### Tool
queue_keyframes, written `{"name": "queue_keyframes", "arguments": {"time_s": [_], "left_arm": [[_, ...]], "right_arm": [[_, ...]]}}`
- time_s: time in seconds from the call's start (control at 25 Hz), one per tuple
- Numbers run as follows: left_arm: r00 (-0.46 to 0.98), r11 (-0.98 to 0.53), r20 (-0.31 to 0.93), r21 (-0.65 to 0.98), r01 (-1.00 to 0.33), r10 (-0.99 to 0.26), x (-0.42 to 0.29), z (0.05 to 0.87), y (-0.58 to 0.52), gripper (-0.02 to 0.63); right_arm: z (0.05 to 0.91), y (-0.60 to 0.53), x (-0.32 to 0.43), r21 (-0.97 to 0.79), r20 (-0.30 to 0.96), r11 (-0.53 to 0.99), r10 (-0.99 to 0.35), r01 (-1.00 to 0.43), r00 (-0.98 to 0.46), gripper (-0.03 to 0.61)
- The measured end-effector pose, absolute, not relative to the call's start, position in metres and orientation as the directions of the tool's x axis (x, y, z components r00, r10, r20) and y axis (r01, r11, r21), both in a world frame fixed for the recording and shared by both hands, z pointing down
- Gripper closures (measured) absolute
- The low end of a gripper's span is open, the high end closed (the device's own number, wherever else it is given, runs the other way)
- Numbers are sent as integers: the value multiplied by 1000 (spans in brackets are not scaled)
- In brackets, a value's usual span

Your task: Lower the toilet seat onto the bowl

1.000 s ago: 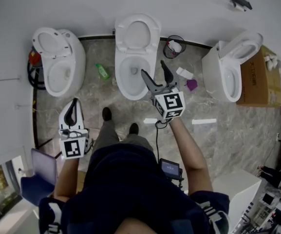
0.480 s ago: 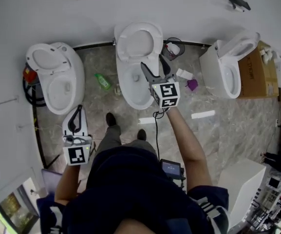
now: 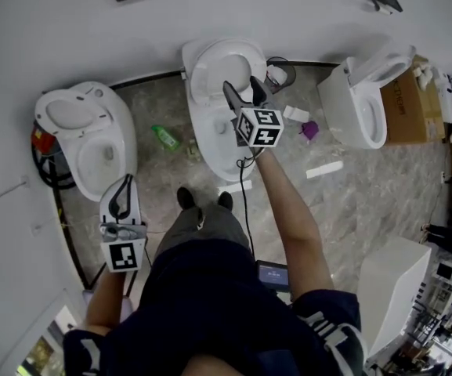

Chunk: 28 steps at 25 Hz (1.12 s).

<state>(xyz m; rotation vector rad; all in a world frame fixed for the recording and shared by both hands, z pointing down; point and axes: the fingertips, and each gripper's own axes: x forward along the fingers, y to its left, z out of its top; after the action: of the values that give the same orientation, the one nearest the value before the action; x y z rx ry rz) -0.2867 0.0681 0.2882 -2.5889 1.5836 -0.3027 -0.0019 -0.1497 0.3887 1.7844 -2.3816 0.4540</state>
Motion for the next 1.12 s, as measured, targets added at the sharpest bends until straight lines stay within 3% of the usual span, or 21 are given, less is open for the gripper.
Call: {"name": "queue_keyframes", "arguments": {"time_s": [0.64, 0.84, 1.12], "left_arm": [[371, -411, 211, -197, -890, -904, -279, 317, 17, 588], [365, -411, 233, -192, -891, -901, -276, 325, 7, 587], [353, -411, 270, -200, -889, -896, -280, 338, 0, 588]], "right_arm": [[448, -283, 37, -635, 259, 38, -931, -772, -258, 245], [474, -311, 50, -800, 233, -55, -946, -598, -225, 288], [507, -339, 65, -877, 244, -149, -957, -456, -156, 288]]}}
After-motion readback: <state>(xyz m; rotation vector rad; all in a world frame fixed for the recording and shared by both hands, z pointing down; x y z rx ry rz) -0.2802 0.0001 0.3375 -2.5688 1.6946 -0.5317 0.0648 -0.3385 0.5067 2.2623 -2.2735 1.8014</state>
